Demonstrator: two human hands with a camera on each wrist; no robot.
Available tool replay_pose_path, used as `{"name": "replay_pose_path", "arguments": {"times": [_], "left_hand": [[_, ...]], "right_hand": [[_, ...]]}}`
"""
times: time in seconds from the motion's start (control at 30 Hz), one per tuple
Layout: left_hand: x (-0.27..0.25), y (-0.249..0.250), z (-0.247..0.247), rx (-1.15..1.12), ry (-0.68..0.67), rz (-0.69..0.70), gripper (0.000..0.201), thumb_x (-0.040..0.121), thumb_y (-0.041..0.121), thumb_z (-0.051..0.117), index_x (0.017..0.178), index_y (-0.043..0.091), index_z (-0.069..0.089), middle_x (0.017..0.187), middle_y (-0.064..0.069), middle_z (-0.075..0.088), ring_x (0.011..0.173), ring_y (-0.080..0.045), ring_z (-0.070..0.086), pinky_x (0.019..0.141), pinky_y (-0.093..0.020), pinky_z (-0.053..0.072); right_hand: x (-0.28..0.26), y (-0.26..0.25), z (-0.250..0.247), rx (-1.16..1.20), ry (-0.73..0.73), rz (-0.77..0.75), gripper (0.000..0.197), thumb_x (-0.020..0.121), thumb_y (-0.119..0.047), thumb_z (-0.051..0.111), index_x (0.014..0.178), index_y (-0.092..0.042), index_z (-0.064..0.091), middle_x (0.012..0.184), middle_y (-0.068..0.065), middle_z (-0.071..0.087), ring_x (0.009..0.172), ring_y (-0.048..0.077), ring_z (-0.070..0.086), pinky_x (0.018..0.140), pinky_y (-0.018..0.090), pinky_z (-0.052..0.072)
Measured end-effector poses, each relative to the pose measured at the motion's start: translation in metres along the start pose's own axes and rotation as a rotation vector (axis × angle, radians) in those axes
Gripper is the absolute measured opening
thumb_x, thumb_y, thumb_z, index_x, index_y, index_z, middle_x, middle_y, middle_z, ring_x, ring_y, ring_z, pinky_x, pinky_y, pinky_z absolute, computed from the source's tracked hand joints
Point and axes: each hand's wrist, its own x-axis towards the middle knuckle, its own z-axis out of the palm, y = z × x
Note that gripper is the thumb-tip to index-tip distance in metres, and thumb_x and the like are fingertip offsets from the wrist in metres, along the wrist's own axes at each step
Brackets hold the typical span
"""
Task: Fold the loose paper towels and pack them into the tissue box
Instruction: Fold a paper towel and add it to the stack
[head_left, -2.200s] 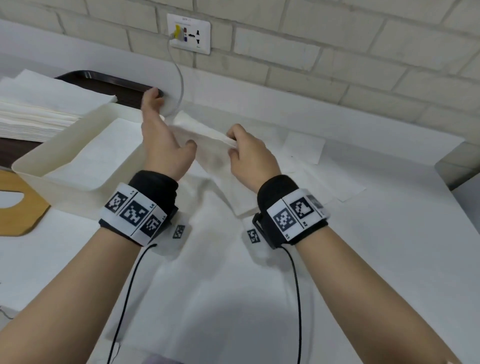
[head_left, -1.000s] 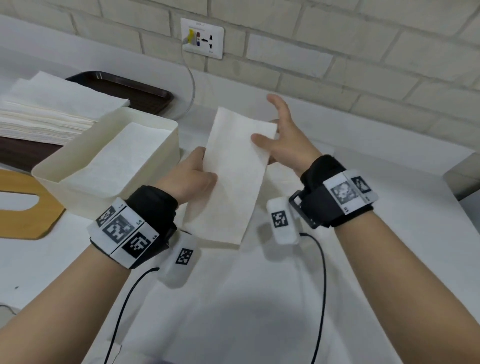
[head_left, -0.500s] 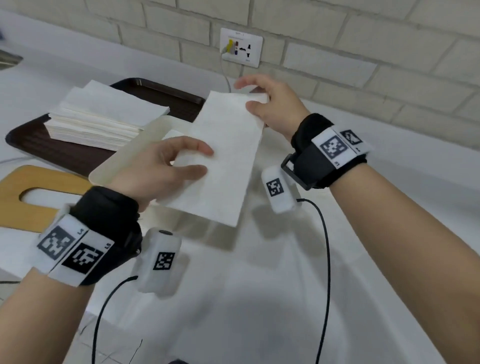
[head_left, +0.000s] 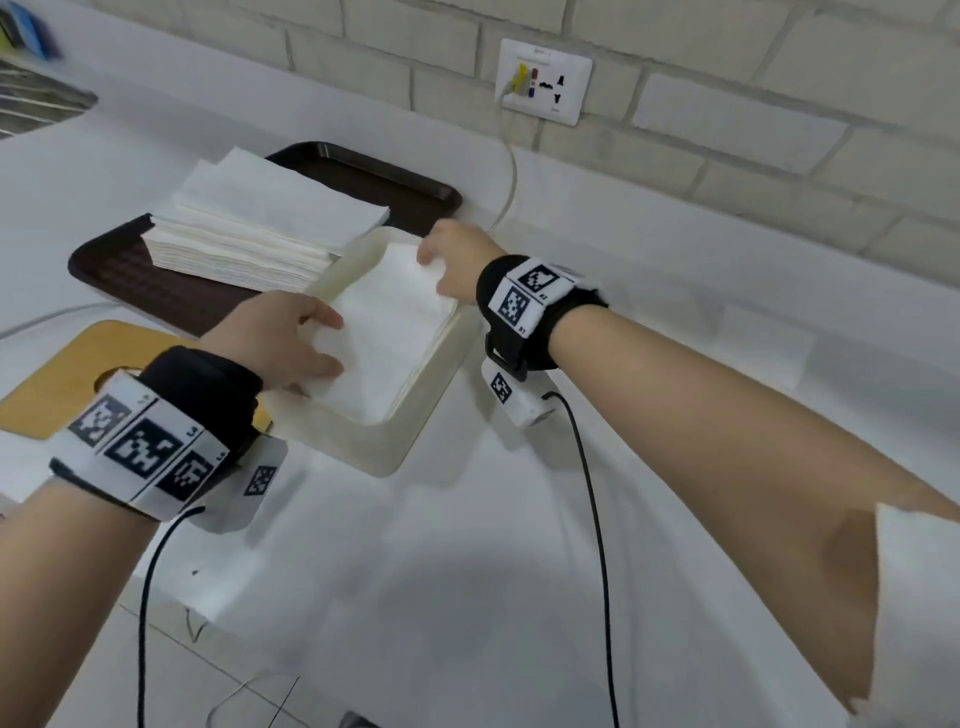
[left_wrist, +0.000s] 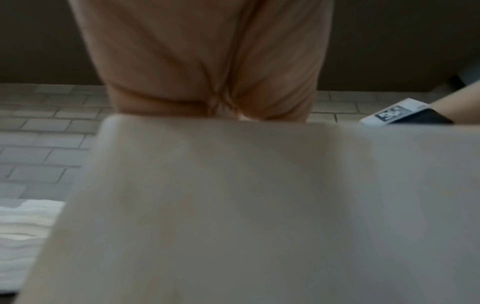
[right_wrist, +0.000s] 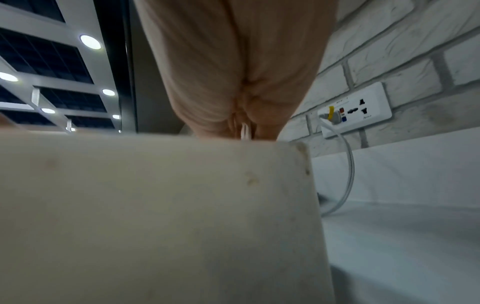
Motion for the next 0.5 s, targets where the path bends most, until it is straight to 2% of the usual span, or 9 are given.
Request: {"name": "replay_pose_path", "arguments": {"times": [0.03, 0.07, 0.13, 0.2, 0.27, 0.33, 0.4, 0.5], "left_hand": [[0.001, 0.000, 0.002, 0.023, -0.018, -0.007, 0.044, 0.076, 0.013, 0.073, 0.117, 0.020, 0.059, 0.122, -0.007, 0.050, 0.081, -0.020, 0.052, 0.075, -0.027, 0.039], [0.001, 0.001, 0.004, 0.073, -0.034, -0.009, 0.046, 0.075, 0.013, 0.074, 0.118, 0.020, 0.059, 0.123, -0.007, 0.049, 0.083, -0.022, 0.053, 0.075, -0.027, 0.039], [0.001, 0.004, 0.008, 0.219, -0.073, 0.005, 0.052, 0.073, 0.012, 0.075, 0.122, 0.018, 0.057, 0.124, -0.008, 0.045, 0.102, -0.025, 0.050, 0.080, -0.027, 0.037], [-0.004, 0.011, 0.012, 0.404, -0.069, 0.068, 0.054, 0.075, 0.017, 0.072, 0.125, 0.021, 0.055, 0.122, -0.005, 0.041, 0.115, -0.026, 0.042, 0.090, -0.031, 0.039], [-0.010, 0.019, 0.013, 0.640, 0.009, 0.213, 0.054, 0.078, 0.030, 0.069, 0.129, 0.035, 0.051, 0.134, 0.000, 0.036, 0.124, -0.026, 0.032, 0.098, -0.034, 0.035], [-0.014, 0.025, 0.012, 0.708, -0.012, 0.296, 0.053, 0.082, 0.039, 0.062, 0.130, 0.047, 0.043, 0.141, 0.007, 0.032, 0.127, -0.024, 0.031, 0.098, -0.031, 0.034], [-0.017, 0.030, 0.011, 0.600, -0.158, 0.239, 0.048, 0.086, 0.040, 0.055, 0.131, 0.050, 0.040, 0.136, 0.008, 0.039, 0.120, -0.018, 0.043, 0.090, -0.027, 0.036], [-0.017, 0.036, 0.015, 0.619, -0.308, 0.196, 0.048, 0.088, 0.035, 0.051, 0.133, 0.048, 0.040, 0.128, 0.006, 0.045, 0.115, -0.014, 0.049, 0.090, -0.024, 0.035]], "right_hand": [[0.002, -0.001, 0.004, -0.031, -0.047, 0.012, 0.040, 0.091, -0.001, 0.044, 0.130, -0.008, 0.049, 0.139, 0.010, 0.038, 0.127, 0.026, 0.041, 0.101, 0.023, 0.031], [0.004, -0.003, 0.007, -0.057, -0.091, 0.022, 0.040, 0.092, -0.001, 0.043, 0.131, -0.008, 0.049, 0.140, 0.010, 0.039, 0.127, 0.026, 0.042, 0.103, 0.025, 0.034], [0.007, -0.006, 0.011, -0.126, -0.148, 0.031, 0.039, 0.092, -0.003, 0.044, 0.131, -0.006, 0.049, 0.139, 0.011, 0.042, 0.126, 0.026, 0.044, 0.103, 0.029, 0.038], [0.006, -0.009, 0.013, -0.202, -0.127, 0.009, 0.037, 0.092, -0.003, 0.041, 0.129, -0.006, 0.049, 0.136, 0.010, 0.043, 0.123, 0.027, 0.045, 0.100, 0.032, 0.040], [0.002, -0.012, 0.011, -0.247, -0.022, -0.047, 0.036, 0.092, -0.003, 0.037, 0.125, -0.009, 0.051, 0.135, 0.008, 0.039, 0.123, 0.028, 0.040, 0.097, 0.033, 0.036], [-0.002, -0.015, 0.011, -0.302, 0.020, -0.112, 0.033, 0.092, -0.005, 0.040, 0.121, -0.011, 0.056, 0.134, 0.004, 0.041, 0.123, 0.026, 0.038, 0.094, 0.031, 0.036], [-0.004, -0.015, 0.011, -0.269, -0.098, -0.116, 0.035, 0.091, -0.010, 0.044, 0.124, -0.015, 0.055, 0.131, 0.003, 0.047, 0.121, 0.025, 0.045, 0.090, 0.032, 0.042], [-0.004, -0.018, 0.011, -0.260, -0.317, -0.087, 0.042, 0.090, -0.013, 0.046, 0.132, -0.013, 0.047, 0.133, 0.008, 0.050, 0.118, 0.027, 0.050, 0.092, 0.035, 0.045]]}}
